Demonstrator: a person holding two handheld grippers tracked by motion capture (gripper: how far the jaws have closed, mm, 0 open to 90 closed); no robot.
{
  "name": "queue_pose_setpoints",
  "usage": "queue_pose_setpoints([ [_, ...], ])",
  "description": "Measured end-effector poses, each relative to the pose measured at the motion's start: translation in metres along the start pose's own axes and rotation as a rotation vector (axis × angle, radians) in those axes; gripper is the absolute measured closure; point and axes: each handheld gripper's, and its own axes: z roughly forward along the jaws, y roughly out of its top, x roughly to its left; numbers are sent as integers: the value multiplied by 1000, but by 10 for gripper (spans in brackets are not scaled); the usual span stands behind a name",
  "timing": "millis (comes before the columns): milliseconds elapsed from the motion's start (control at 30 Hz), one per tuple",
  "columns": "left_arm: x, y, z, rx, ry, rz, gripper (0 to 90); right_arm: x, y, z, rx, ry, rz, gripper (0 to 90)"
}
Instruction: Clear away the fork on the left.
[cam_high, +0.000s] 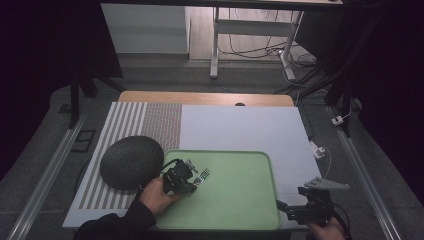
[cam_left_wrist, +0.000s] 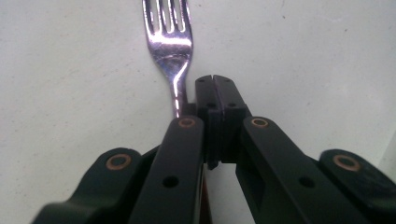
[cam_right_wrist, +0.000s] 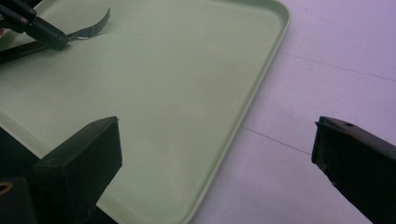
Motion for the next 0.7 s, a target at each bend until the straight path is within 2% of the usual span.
queue_pose_setpoints([
  [200,11,-5,-4,-4,12,-42,893,0,0,0,-1,-2,-1,17],
  [500,29,-17,-13,7,15,-141,892,1,0,0,-2,-4,-3,17],
  [700,38,-25,-19,18,21,-191,893,1,0,0,-3,-2,-5,17],
])
